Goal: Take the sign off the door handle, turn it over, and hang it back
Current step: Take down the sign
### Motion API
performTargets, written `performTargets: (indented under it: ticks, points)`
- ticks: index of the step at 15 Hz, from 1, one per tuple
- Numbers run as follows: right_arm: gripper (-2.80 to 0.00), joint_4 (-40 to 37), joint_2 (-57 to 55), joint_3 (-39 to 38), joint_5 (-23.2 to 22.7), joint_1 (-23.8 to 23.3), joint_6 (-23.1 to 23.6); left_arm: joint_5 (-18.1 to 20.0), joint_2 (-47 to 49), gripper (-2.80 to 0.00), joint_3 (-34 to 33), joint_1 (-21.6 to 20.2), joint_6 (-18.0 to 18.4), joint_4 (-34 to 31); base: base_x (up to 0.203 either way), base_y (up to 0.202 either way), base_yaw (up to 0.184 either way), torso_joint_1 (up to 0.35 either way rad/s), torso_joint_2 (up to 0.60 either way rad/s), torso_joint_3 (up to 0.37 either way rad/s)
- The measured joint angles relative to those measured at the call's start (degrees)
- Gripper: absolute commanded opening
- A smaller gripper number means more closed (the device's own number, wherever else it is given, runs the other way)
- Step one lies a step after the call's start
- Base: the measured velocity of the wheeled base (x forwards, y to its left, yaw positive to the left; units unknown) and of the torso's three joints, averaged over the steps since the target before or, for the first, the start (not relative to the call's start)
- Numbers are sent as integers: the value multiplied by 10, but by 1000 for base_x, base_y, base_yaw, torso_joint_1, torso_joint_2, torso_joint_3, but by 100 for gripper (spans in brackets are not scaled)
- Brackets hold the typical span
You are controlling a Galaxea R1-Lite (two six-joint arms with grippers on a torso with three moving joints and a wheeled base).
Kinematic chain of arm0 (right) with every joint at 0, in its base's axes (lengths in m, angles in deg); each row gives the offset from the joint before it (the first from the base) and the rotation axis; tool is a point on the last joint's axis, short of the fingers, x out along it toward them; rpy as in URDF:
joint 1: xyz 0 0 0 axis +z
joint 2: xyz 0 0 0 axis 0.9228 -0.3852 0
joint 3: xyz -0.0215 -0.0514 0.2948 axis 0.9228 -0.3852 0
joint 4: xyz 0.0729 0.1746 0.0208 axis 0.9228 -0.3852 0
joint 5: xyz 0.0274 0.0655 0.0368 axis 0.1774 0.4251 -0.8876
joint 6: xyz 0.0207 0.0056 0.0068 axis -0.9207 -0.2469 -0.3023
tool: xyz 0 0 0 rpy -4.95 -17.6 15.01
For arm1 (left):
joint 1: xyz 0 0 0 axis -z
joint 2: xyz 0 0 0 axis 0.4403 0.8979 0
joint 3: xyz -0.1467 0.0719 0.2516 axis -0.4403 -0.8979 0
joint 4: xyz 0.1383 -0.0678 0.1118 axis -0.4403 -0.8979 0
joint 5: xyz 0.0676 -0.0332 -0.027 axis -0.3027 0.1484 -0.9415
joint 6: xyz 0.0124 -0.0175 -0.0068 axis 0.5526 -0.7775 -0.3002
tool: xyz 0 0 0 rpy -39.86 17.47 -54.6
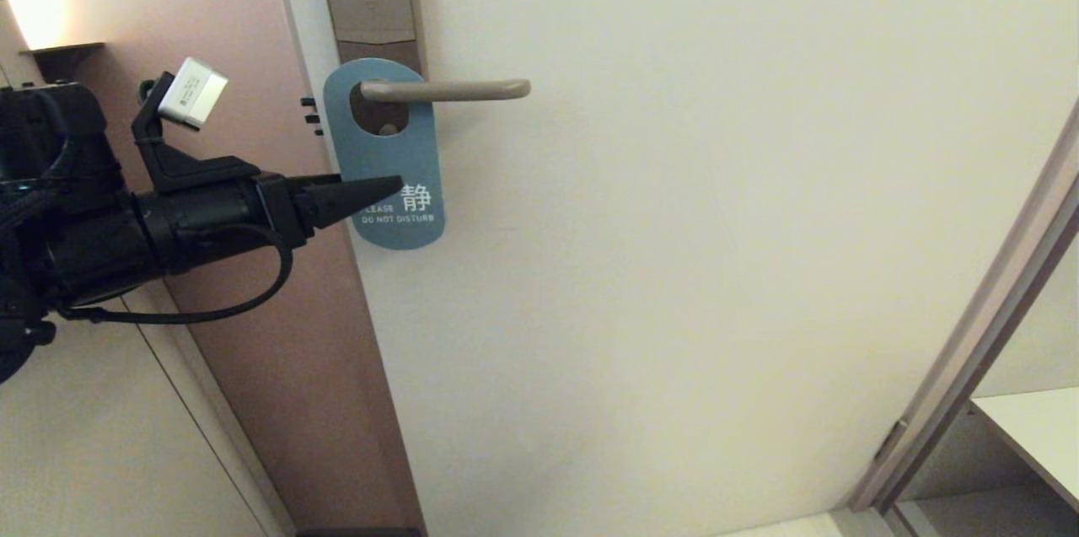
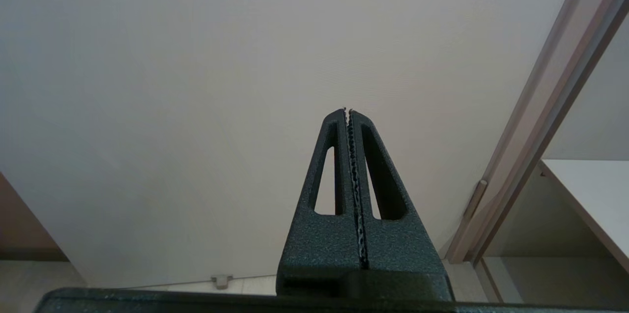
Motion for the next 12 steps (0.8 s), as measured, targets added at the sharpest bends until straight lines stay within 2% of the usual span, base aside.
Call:
performTargets:
  ticks: [12]
  points:
    - [-280, 0, 0, 0, 0, 0, 0, -4, 1, 0, -5, -7, 2, 3, 0, 0, 0, 0, 0, 0]
